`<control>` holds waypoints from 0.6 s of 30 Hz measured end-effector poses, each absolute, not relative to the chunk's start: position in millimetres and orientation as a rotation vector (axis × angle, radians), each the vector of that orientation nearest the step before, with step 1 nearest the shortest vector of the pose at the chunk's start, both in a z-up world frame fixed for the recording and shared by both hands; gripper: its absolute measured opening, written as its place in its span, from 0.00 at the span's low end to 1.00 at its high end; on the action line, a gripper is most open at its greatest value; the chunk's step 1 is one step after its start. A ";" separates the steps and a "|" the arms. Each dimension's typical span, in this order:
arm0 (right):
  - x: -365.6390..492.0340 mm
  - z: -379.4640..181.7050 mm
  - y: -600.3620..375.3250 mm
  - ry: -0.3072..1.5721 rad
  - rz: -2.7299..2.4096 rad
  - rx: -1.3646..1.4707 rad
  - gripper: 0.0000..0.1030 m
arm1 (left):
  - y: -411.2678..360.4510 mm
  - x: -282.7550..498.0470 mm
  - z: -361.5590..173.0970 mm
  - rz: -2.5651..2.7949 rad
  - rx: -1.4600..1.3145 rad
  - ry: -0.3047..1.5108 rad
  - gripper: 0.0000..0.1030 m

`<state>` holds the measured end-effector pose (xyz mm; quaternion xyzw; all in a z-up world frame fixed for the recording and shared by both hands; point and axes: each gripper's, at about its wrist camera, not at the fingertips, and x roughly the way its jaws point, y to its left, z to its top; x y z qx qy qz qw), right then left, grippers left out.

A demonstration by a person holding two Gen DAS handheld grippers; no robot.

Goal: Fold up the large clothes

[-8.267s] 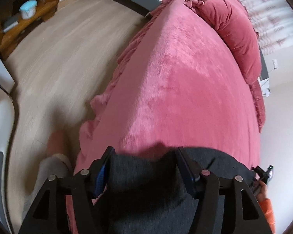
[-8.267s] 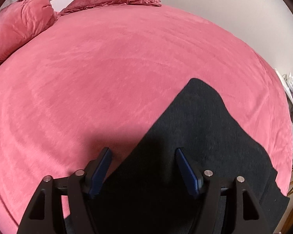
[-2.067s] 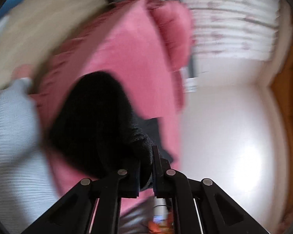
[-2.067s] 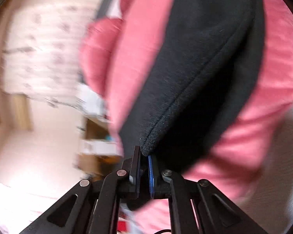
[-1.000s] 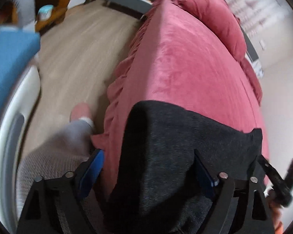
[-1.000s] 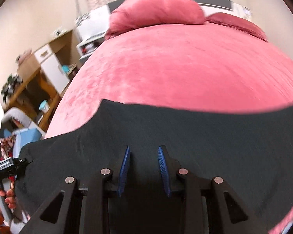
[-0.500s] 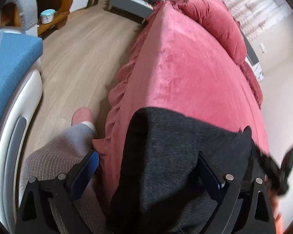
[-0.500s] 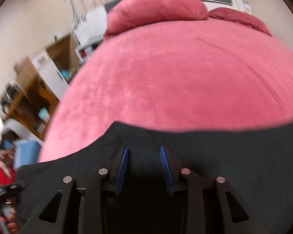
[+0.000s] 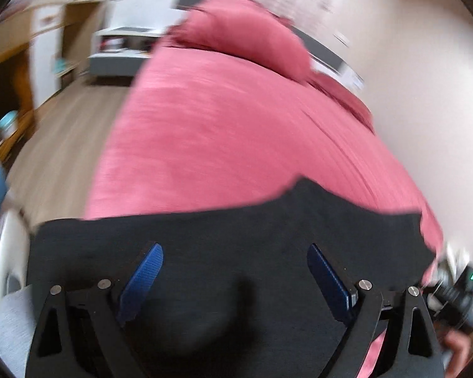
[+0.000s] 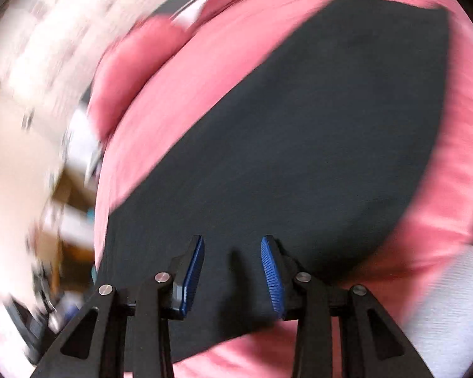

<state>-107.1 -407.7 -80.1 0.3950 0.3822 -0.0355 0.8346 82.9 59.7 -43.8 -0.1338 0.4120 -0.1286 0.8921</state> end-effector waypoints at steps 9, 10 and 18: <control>-125.7 -122.7 -521.2 0.724 -0.165 1.187 0.35 | 10.7 98.8 -94.8 -0.284 -0.137 0.968 0.89; -124.3 -126.9 -526.0 0.736 -0.167 1.198 0.32 | 11.3 95.2 -95.1 -0.287 -0.127 0.947 0.90; -139.4 -103.8 -543.2 0.697 -0.175 1.120 0.06 | 1.7 90.3 -97.3 -0.280 -0.044 0.945 0.90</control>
